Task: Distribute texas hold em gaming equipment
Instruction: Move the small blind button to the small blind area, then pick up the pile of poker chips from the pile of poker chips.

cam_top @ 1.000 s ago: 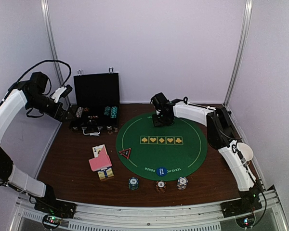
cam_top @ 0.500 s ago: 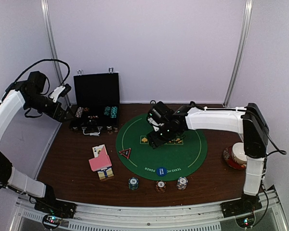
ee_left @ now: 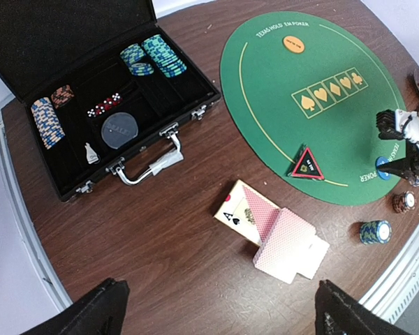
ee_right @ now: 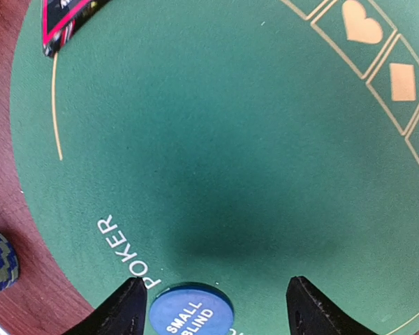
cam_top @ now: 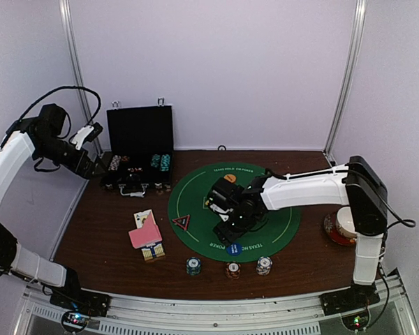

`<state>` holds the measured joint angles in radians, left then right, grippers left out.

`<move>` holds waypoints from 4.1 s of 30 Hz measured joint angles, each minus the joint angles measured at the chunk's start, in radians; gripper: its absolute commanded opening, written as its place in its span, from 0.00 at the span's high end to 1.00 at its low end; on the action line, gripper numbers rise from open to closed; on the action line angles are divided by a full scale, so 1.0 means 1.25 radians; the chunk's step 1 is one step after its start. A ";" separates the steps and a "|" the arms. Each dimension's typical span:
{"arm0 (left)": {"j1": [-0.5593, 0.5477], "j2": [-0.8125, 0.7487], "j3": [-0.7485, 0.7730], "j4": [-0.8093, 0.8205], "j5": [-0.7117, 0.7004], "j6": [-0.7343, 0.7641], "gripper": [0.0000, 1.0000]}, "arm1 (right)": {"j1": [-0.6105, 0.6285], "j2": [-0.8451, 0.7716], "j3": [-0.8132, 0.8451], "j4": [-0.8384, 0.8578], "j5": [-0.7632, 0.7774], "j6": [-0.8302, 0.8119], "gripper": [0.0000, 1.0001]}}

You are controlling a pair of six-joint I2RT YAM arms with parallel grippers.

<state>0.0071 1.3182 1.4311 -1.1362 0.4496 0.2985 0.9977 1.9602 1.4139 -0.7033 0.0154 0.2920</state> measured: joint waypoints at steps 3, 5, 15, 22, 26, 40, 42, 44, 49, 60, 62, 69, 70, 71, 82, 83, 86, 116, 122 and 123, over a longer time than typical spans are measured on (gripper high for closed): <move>0.000 -0.002 -0.001 -0.005 0.000 0.004 0.02 | 0.010 0.020 0.001 -0.002 0.000 -0.001 0.28; 0.000 -0.002 -0.002 -0.009 0.000 0.006 0.02 | 0.017 0.029 0.001 -0.004 0.000 -0.001 0.29; 0.000 -0.008 -0.010 -0.014 0.001 0.015 0.02 | 0.030 0.037 -0.019 0.005 0.002 0.007 0.42; 0.000 -0.008 -0.011 -0.014 0.001 0.019 0.02 | 0.033 0.017 -0.054 0.033 0.005 0.016 0.53; 0.000 -0.008 -0.011 -0.014 0.001 0.020 0.03 | 0.031 -0.002 -0.083 0.042 0.009 0.021 0.57; 0.000 -0.008 -0.013 -0.015 0.003 0.020 0.03 | -0.034 -0.093 -0.194 0.009 0.044 0.018 0.56; 0.000 -0.008 -0.013 -0.015 0.003 0.020 0.02 | -0.040 -0.096 -0.194 0.000 0.051 0.016 0.52; 0.000 -0.008 -0.013 -0.015 0.003 0.020 0.02 | -0.045 -0.098 -0.194 -0.014 0.058 0.013 0.46; 0.000 -0.008 -0.013 -0.015 0.003 0.021 0.02 | -0.049 -0.121 -0.174 -0.067 0.063 0.007 0.30; 0.000 -0.010 -0.013 -0.015 0.003 0.029 0.02 | 0.009 -0.321 -0.172 -0.152 0.007 0.049 0.17; 0.000 -0.012 -0.013 -0.015 0.003 0.031 0.02 | 0.024 -0.334 -0.196 -0.159 -0.010 0.063 0.16; 0.000 -0.021 -0.014 -0.015 0.004 0.035 0.02 | 0.062 -0.333 -0.262 -0.169 -0.045 0.092 0.14; 0.000 -0.021 -0.014 -0.015 0.004 0.035 0.02 | 0.064 -0.331 -0.264 -0.168 -0.048 0.094 0.14; 0.000 -0.022 -0.014 -0.015 0.004 0.036 0.02 | 0.065 -0.327 -0.267 -0.164 -0.049 0.097 0.14; 0.000 -0.023 -0.014 -0.020 0.006 0.042 0.02 | 0.067 -0.262 -0.287 -0.129 -0.055 0.100 0.24; 0.000 -0.023 -0.014 -0.020 0.006 0.042 0.02 | 0.067 -0.259 -0.288 -0.126 -0.055 0.100 0.25; 0.000 -0.023 -0.014 -0.020 0.008 0.042 0.02 | 0.067 -0.256 -0.288 -0.121 -0.055 0.101 0.29; 0.000 -0.022 -0.014 -0.021 0.015 0.045 0.02 | 0.067 -0.242 -0.298 -0.123 -0.054 0.101 0.38; 0.000 -0.022 -0.014 -0.021 0.015 0.048 0.02 | 0.067 -0.243 -0.297 -0.132 -0.054 0.102 0.46; 0.000 -0.023 -0.015 -0.021 0.015 0.048 0.03 | 0.067 -0.244 -0.297 -0.133 -0.054 0.101 0.48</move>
<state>0.0071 1.2900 1.4128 -1.1629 0.4686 0.3584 1.0821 1.6554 1.0431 -0.8692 -0.0521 0.4187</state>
